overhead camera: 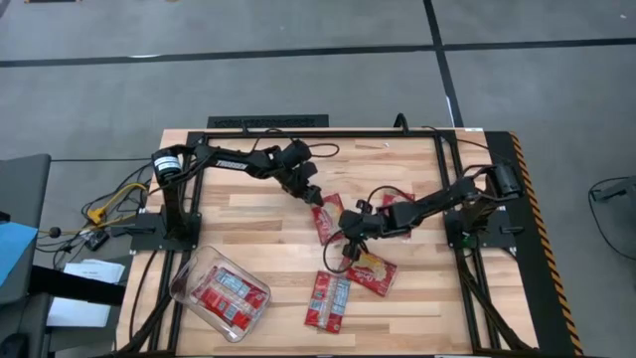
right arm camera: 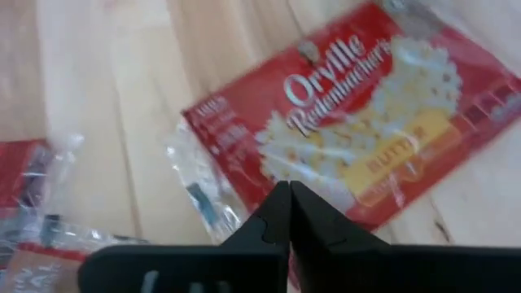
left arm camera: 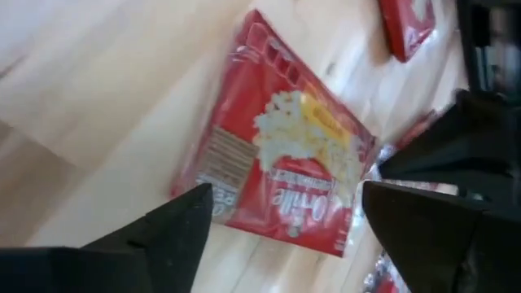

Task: Sort popcorn bags into baskets
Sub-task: Put the red popcorn bag into the transparent bin

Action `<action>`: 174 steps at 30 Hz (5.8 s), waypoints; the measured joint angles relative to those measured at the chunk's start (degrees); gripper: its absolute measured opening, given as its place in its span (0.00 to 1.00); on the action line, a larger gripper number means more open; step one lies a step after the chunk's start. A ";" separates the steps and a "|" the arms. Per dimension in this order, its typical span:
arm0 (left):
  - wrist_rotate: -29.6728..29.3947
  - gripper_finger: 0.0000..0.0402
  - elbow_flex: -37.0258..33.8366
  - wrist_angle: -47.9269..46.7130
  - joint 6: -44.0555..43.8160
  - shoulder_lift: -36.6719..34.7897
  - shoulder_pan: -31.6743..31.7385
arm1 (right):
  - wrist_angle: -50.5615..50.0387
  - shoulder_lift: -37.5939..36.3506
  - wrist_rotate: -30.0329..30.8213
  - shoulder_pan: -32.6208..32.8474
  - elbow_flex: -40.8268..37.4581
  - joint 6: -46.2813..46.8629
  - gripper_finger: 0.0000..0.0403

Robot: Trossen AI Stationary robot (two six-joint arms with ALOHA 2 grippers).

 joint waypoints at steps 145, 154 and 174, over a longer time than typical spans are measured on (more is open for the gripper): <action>-68.20 0.89 -27.98 -7.23 -65.86 -72.23 -67.02 | -26.77 -9.55 8.62 26.48 3.15 33.57 0.03; -40.77 0.89 -28.02 4.88 -74.45 -53.88 -49.16 | -25.79 -2.24 7.62 28.34 3.15 40.21 0.07; -3.87 0.89 -28.02 27.97 -36.83 -18.50 -7.46 | -13.49 1.38 5.73 9.49 3.13 9.92 0.05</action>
